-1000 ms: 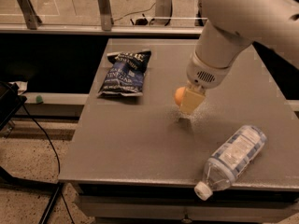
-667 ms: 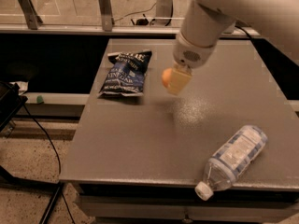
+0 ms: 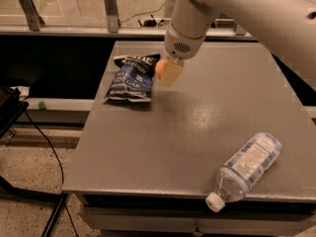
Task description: Move orange near blue chip bag
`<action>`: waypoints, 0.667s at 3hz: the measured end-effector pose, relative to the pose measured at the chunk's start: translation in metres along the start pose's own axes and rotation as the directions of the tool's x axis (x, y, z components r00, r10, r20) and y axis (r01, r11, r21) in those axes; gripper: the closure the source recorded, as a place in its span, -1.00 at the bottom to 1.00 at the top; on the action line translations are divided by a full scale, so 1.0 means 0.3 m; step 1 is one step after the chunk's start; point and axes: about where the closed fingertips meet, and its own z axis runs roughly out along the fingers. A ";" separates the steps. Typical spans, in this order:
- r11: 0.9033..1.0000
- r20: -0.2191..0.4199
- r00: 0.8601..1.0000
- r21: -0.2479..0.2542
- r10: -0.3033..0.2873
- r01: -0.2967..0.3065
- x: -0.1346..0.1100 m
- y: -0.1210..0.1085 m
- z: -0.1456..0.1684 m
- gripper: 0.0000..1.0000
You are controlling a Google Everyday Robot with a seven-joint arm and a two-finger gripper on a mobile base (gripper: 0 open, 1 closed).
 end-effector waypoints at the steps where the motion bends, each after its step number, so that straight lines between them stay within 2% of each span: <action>1: 1.000 0.006 1.000 -0.022 -0.011 0.011 -0.005 -0.006 0.024 1.00; 2: 0.997 0.039 0.998 -0.063 -0.041 0.043 -0.046 -0.067 0.125 1.00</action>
Offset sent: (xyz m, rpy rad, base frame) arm 0.0788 0.0342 -0.0655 0.0795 0.0943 0.1252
